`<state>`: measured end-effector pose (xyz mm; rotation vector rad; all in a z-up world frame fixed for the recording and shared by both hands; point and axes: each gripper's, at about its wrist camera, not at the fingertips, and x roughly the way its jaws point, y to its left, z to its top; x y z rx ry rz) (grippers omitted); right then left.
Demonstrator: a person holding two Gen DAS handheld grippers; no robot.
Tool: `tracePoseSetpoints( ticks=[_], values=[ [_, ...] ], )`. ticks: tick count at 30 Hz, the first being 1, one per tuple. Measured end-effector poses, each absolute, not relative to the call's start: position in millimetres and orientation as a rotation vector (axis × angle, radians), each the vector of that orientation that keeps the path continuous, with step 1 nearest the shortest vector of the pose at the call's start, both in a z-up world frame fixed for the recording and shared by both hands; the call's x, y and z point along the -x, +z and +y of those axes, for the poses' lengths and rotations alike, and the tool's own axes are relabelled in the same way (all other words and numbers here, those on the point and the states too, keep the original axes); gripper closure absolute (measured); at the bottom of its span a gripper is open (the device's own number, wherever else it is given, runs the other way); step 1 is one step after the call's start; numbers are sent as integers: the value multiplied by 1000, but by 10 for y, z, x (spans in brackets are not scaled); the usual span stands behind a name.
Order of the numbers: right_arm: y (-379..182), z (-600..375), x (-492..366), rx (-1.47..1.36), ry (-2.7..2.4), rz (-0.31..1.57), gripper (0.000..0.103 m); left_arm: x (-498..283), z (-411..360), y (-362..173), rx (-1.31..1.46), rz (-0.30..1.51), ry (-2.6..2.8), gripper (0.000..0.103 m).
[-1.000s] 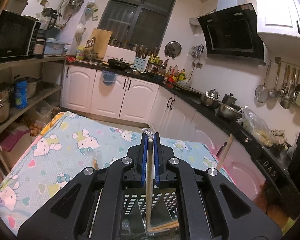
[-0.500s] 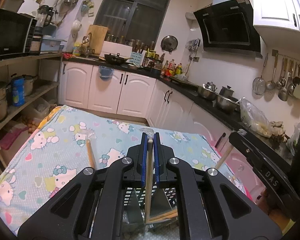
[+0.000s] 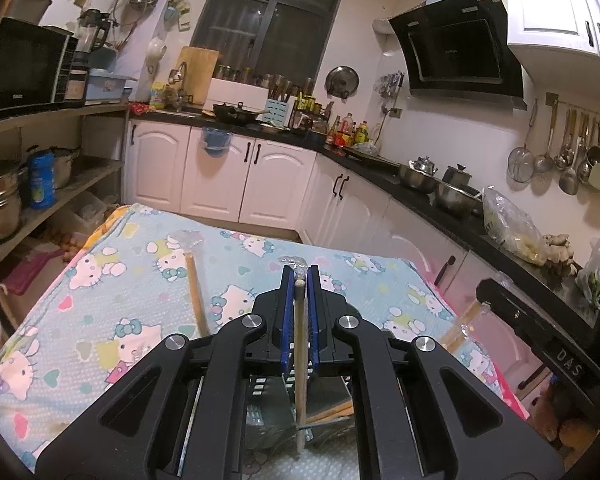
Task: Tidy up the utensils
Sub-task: 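Open both tools to release the chopsticks in the caddy, then withdraw both open tools from the caddy toward the remaining chopsticks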
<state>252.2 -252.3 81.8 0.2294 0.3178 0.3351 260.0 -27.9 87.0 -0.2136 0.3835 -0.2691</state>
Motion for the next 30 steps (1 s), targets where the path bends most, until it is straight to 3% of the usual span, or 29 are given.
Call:
tracePoseSetpoints(
  ticks=[13, 17, 27, 30],
  values=[
    [815, -2621, -2380, -247, 333, 339, 86, -2532, -276, 893, 210, 354, -251, 101],
    [794, -2646, -2329, -252, 333, 348, 81, -2518, -271, 849, 214, 380, -249, 91],
    [781, -2689, -2194, -255, 329, 360, 71, -2403, -236, 808, 218, 405, -244, 82],
    [781, -2696, -2192, -255, 331, 360, 67, -2352, -211, 797, 222, 411, -243, 74]
  ],
)
